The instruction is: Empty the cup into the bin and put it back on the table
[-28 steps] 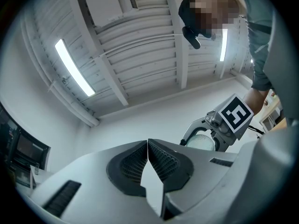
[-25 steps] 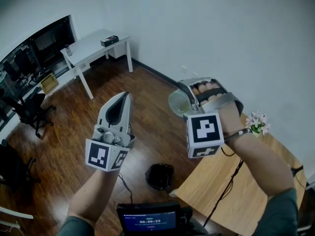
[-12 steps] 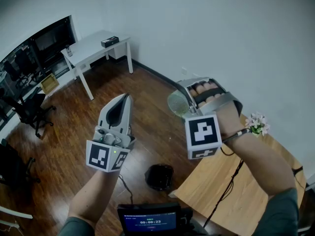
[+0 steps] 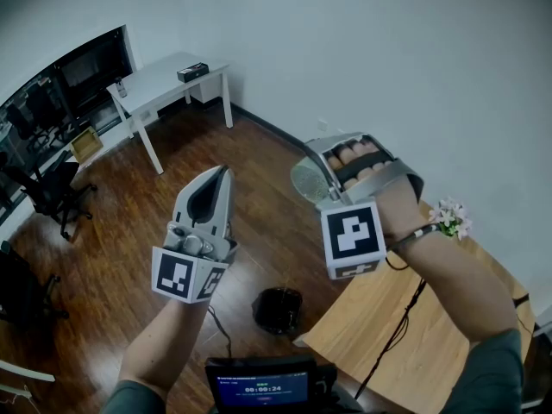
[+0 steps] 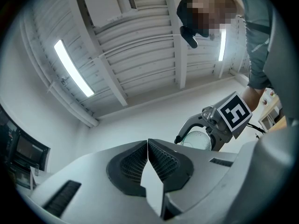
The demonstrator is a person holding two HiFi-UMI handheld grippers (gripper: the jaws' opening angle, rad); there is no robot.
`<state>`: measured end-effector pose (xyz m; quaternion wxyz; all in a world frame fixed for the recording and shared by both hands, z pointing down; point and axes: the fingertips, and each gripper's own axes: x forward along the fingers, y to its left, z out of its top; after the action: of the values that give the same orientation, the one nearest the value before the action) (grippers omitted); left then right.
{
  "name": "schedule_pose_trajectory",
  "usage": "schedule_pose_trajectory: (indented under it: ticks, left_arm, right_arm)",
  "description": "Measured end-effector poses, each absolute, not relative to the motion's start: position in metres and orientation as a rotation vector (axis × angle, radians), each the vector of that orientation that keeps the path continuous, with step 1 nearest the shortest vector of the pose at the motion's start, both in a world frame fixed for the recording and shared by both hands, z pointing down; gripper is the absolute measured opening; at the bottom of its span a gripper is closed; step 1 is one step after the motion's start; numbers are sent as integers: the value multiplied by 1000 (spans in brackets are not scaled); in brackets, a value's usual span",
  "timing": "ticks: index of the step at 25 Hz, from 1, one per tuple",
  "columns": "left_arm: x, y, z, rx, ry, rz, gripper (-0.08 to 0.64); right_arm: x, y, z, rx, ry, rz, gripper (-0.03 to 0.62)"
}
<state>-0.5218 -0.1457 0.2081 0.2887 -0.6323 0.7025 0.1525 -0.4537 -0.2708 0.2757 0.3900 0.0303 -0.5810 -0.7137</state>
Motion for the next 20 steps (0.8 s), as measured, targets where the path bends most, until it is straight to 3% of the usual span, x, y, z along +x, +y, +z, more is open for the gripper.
schedule_pose_trajectory:
  ticks: [20]
  left_arm:
    - [-530, -135, 208, -1663, 1900, 407, 0]
  right_arm:
    - [-472, -250, 266, 85, -1435, -1935, 397]
